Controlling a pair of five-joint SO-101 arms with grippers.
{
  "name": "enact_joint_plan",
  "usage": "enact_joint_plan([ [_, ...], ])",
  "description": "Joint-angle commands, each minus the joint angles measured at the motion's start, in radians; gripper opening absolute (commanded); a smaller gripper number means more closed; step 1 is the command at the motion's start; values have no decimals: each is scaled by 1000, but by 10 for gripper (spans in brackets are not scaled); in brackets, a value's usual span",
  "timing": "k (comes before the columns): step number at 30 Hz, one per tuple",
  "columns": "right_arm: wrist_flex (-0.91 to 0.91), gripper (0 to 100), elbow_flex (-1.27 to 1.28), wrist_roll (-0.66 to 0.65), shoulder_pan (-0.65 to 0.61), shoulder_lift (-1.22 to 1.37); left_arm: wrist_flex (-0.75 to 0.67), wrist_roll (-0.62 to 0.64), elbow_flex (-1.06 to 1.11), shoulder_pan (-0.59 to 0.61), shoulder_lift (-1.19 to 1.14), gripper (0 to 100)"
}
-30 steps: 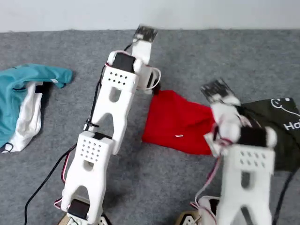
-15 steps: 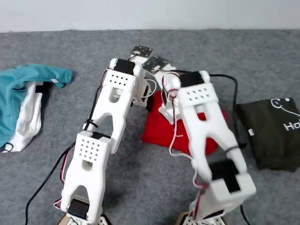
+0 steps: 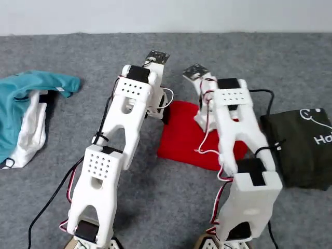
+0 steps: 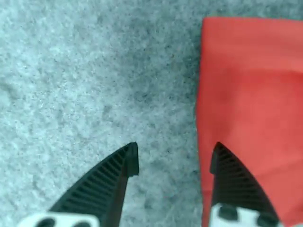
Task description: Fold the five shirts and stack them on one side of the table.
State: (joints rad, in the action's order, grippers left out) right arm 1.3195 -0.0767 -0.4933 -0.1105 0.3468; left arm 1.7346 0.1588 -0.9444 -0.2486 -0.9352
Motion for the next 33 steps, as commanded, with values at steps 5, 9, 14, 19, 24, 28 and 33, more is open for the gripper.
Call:
enact_joint_plan([
  [5,-156,201,-28,-71,42,21,20,9,10,-29,12,250],
  [9,-265,201,-31,-95,61,50,20,9,59,-71,12,250],
  [14,-410,201,-31,-109,108,56,18,8,81,-81,12,250],
  [19,-433,201,-32,-109,134,53,18,5,81,-81,12,250],
  [24,-374,152,-32,-109,143,-13,18,3,81,-74,12,250],
  [28,-236,138,-32,-109,94,-130,18,2,73,-74,12,250],
  [33,-7,137,-26,-103,-38,-200,17,2,64,-28,20,250],
])
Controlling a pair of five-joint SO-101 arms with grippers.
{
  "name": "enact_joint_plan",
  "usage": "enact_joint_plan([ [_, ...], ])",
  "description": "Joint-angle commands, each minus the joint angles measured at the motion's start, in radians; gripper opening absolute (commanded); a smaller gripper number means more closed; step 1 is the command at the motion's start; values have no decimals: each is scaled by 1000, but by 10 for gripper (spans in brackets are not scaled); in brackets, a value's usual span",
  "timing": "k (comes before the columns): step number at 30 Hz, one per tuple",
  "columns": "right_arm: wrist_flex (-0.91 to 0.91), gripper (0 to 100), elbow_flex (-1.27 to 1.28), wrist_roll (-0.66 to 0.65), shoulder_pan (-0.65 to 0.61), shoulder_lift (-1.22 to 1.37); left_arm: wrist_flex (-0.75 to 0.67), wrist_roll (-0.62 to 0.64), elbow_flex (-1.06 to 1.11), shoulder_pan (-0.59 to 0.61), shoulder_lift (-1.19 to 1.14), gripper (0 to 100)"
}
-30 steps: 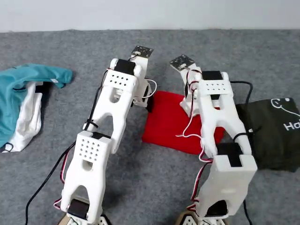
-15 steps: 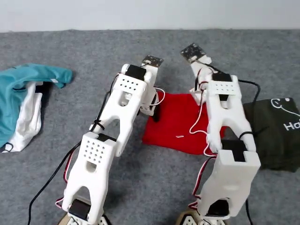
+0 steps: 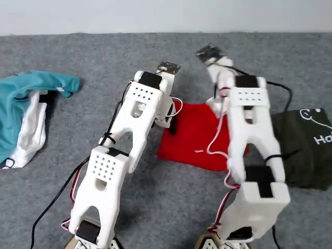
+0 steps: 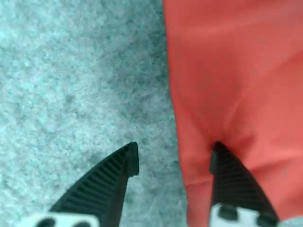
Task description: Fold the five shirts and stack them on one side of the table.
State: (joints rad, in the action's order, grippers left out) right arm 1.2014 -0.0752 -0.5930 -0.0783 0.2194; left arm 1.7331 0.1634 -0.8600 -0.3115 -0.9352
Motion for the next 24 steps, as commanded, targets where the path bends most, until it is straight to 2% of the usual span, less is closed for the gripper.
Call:
enact_joint_plan([
  [1,137,137,-28,-3,-99,-73,20,-3,-30,48,20,250],
  [5,145,137,-2,-6,-162,-39,20,-2,-105,94,20,250],
  [9,96,136,29,-3,-151,48,21,2,-182,123,20,250],
  [14,44,136,28,-6,-74,150,23,5,-191,121,23,250],
  [19,-54,136,28,-9,24,196,23,5,-125,55,106,250],
  [24,-148,136,28,-9,58,231,18,-3,-35,6,137,250],
])
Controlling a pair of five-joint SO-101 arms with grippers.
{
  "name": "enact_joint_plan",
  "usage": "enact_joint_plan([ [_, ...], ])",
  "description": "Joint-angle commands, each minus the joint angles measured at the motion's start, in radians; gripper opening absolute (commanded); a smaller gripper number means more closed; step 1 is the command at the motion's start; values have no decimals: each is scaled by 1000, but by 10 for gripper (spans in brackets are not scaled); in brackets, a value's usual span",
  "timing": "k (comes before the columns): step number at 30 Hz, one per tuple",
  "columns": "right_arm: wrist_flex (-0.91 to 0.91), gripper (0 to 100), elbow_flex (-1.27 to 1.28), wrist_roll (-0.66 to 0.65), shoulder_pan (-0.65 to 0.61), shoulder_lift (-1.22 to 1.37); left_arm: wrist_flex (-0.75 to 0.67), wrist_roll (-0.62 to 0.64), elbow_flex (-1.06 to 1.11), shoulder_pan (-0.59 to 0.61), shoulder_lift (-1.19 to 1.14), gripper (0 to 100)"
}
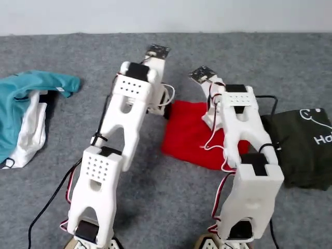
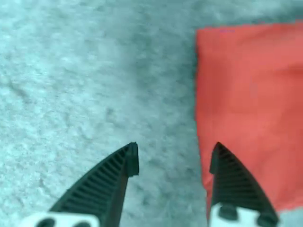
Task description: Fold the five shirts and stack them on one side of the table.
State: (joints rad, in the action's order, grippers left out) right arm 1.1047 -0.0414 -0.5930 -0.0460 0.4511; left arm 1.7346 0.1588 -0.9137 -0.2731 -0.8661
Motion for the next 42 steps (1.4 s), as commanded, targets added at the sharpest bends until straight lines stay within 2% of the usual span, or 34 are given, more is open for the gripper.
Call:
enact_joint_plan([
  [1,-65,136,-6,-9,27,4,17,2,31,-35,68,250],
  [6,-79,136,-15,-9,22,7,-3,2,94,-31,68,250],
  [10,-19,135,-38,-9,22,4,-54,2,160,-37,68,250],
  [16,157,136,-130,-5,21,4,-60,2,177,-23,69,250],
  [22,415,136,-327,-2,22,4,-60,2,176,21,75,250],
  [31,684,136,-560,0,25,4,-29,2,162,40,91,250],
  [35,688,137,-560,78,39,-24,21,2,90,68,133,251],
  [42,688,137,-442,89,68,-159,20,2,117,91,183,253],
])
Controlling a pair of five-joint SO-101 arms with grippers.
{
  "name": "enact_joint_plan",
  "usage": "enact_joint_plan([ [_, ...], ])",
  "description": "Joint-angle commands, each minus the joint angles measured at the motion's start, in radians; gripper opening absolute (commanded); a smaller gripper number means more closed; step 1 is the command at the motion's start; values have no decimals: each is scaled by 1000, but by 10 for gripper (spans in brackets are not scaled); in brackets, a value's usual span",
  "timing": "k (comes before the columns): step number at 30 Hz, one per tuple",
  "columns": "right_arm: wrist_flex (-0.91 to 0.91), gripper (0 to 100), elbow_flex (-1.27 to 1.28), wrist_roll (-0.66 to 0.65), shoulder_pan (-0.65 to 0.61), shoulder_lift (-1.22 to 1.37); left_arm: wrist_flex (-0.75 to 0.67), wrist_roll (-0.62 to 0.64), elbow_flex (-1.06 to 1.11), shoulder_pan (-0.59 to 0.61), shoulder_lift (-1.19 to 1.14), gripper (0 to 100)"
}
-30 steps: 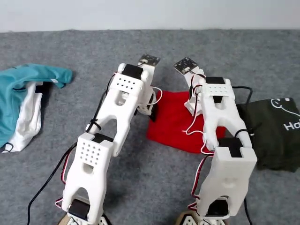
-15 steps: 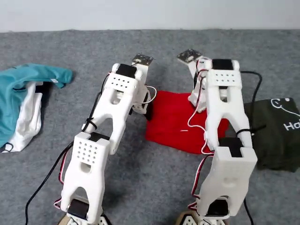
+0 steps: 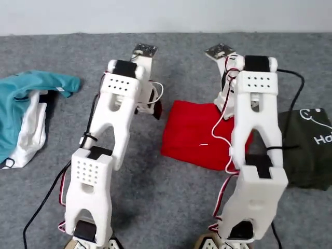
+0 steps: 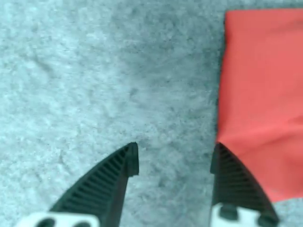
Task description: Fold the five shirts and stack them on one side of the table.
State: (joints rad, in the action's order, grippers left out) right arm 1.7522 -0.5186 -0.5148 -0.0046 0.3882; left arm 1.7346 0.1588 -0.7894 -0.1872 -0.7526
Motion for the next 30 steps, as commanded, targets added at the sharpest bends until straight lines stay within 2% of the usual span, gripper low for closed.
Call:
enact_joint_plan([
  [1,41,137,64,11,33,-110,20,2,4,0,66,253],
  [14,-272,137,600,12,59,-136,17,2,65,-143,63,252],
  [23,-380,137,773,11,64,-174,2,2,202,-232,46,251],
  [30,-390,137,835,8,70,-314,11,0,245,-206,-3,250],
])
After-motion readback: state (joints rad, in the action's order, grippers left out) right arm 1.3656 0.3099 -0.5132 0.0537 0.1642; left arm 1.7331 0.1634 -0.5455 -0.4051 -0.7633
